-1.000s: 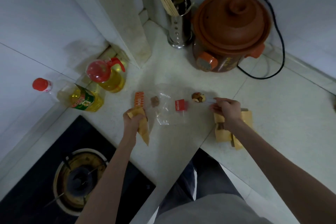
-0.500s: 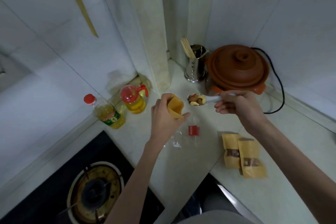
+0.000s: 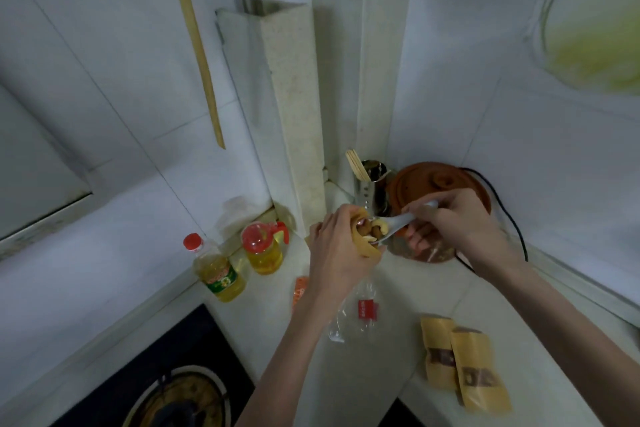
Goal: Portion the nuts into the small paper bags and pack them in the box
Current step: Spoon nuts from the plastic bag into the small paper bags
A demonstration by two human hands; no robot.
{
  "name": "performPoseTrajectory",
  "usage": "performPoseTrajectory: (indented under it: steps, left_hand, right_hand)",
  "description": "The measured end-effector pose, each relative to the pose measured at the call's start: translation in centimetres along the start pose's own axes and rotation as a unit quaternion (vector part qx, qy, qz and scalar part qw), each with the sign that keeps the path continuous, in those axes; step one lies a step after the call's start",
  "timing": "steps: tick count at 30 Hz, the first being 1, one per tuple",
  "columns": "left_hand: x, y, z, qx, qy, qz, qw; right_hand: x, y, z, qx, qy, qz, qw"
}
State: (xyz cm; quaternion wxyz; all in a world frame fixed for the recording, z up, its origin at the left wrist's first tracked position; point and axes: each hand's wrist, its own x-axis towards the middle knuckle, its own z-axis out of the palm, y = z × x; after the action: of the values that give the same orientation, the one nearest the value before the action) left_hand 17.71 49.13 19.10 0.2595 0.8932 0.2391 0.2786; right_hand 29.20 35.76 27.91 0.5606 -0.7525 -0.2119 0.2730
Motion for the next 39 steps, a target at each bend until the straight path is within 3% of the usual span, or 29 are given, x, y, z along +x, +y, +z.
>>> performPoseTrajectory:
  steps: [5,7,10,14,18,23,28,32,34,39]
  left_hand:
    - [0.7,1.2,0.0,0.002,0.010,0.008,1.000]
    - [0.7,1.5,0.1,0.000,0.004,0.010,1.000]
    - [0.5,2.1,0.2,-0.015,-0.016,0.008,1.000]
    - [0.3,2.5,0.0,-0.046,-0.003,-0.011,0.999]
    - [0.0,1.8,0.0,-0.078,-0.011,-0.036,0.996]
    - [-0.3,0.9,0.4,-0.127,-0.009,-0.072,0.989]
    - [-0.9,-1.2,0.4,-0.178,-0.032,-0.162,0.970]
    - [-0.8,-1.1,-1.5,-0.195,0.023,-0.114,0.974]
    - [-0.5,-1.0,-2.2,-0.200,0.042,-0.085,0.975]
    - [-1.8,-2.4,-1.9,-0.219,0.005,-0.141,0.965]
  right_hand:
    - [-0.1,-1.1,-0.2,-0.101,0.034,-0.100,0.989]
    - [-0.5,-1.7,-0.1,-0.203,0.058,-0.179,0.961]
    - [-1.4,-1.9,0.5,-0.329,0.006,-0.274,0.904]
    - [-1.9,-1.5,0.1,-0.346,0.001,-0.341,0.874]
    - [-2.7,-1.2,0.2,-0.372,-0.051,-0.373,0.848]
    - [-2.7,-0.7,0.0,-0.324,-0.010,-0.381,0.866]
    - [-2.5,-0.1,-0.4,-0.257,0.090,-0.364,0.891]
    - [-2.0,1.5,-1.1,-0.215,0.158,-0.320,0.909]
    - [-1.7,2.6,-1.2,-0.206,0.172,-0.298,0.916]
    - [-1.3,5.3,-0.7,-0.192,0.151,-0.257,0.935]
